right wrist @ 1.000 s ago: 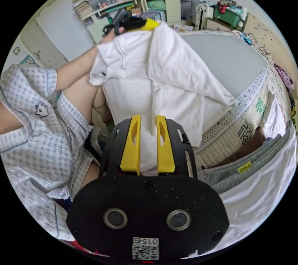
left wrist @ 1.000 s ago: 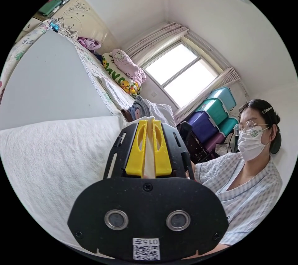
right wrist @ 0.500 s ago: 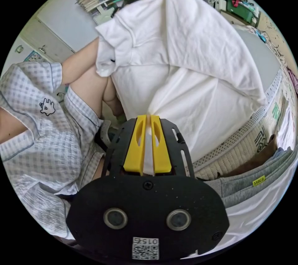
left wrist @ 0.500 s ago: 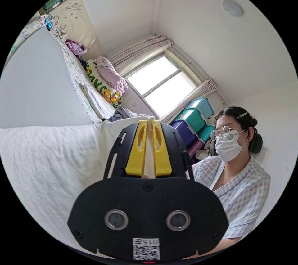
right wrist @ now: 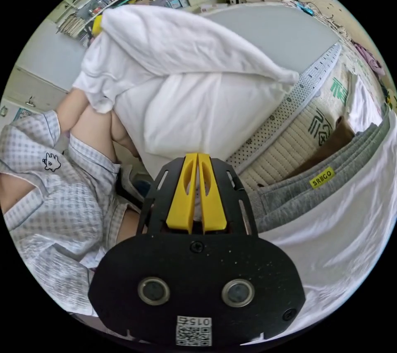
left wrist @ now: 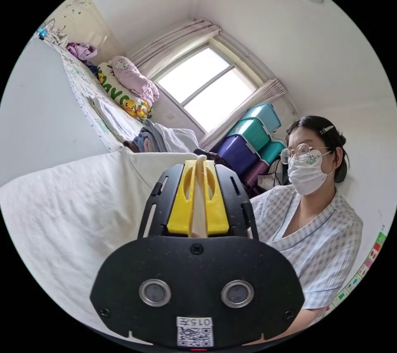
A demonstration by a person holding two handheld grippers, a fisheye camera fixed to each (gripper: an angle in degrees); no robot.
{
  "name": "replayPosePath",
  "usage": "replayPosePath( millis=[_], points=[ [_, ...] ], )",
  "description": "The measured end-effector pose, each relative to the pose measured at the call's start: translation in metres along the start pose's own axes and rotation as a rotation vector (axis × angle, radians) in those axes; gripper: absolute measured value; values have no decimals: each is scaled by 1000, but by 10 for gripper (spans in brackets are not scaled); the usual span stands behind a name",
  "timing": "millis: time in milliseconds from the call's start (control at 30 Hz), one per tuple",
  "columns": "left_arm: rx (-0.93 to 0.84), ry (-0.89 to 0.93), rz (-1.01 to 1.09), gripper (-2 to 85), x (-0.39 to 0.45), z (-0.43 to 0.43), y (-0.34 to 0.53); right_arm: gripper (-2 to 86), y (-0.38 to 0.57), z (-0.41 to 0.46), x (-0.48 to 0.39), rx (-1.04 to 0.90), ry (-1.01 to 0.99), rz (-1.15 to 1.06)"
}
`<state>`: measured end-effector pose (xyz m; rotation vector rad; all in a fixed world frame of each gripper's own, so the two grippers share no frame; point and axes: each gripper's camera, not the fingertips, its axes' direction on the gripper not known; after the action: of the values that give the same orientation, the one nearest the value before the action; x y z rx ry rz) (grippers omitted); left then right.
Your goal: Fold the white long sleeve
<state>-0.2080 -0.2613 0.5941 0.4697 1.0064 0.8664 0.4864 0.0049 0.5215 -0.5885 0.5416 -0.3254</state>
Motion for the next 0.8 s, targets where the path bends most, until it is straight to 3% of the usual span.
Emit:
replayPosePath(
  millis=[167, 233, 333, 567, 800],
  points=[
    [-206, -20, 20, 27, 18, 85, 16, -8, 14, -15, 18, 52, -35, 77],
    [-416, -131, 34, 46, 27, 149, 36, -6, 23, -28, 34, 147, -59, 166],
    [-592, -266, 30, 62, 28, 205, 66, -1, 25, -35, 36, 257, -35, 201],
    [-570, -208, 141, 57, 75, 220, 61, 48, -3, -15, 12, 228, 134, 163],
    [-750, -551, 388, 95, 130, 292, 107, 95, -30, -21, 66, 356, 48, 404]
  ],
)
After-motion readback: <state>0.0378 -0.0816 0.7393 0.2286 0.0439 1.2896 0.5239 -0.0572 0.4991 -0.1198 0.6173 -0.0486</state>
